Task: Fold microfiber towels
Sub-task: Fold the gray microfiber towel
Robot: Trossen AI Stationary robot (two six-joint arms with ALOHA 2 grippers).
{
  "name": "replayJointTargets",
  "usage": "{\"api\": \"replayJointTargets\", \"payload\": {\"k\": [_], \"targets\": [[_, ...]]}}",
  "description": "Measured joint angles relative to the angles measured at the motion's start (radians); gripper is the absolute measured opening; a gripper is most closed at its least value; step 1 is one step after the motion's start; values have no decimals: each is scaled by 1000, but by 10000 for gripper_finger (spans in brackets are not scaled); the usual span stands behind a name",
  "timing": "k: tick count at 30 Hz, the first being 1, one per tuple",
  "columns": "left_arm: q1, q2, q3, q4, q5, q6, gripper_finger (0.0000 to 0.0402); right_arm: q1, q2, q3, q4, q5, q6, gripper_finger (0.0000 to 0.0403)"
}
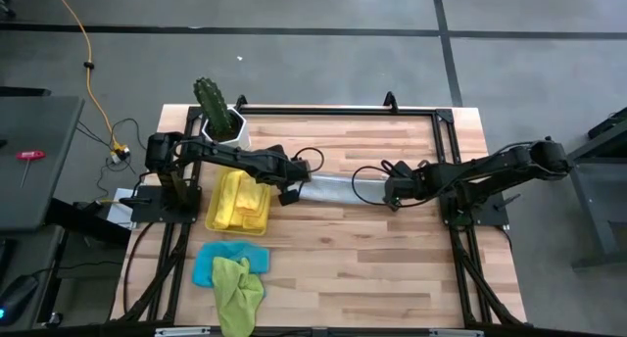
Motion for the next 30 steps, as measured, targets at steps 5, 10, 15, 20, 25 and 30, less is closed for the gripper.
{"api": "replayJointTargets", "payload": {"k": [5,10,15,20,25,30], "targets": [[1,0,0,0,-67,42,70,0,0,0,0,35,1,92],[1,-1,1,-9,-163,116,109,0,0,0,-5,79,-26,154],[6,-22,37,-81,-126,151,144,0,0,0,-13,87,-53,189],[12,-78,44,-68,40,219,163,7,0,0,-16,84,-53,197],[11,-75,24,41,172,239,159,29,0,0,-7,82,-62,197],[11,-5,14,123,181,235,140,59,0,0,38,65,-80,197]]}}
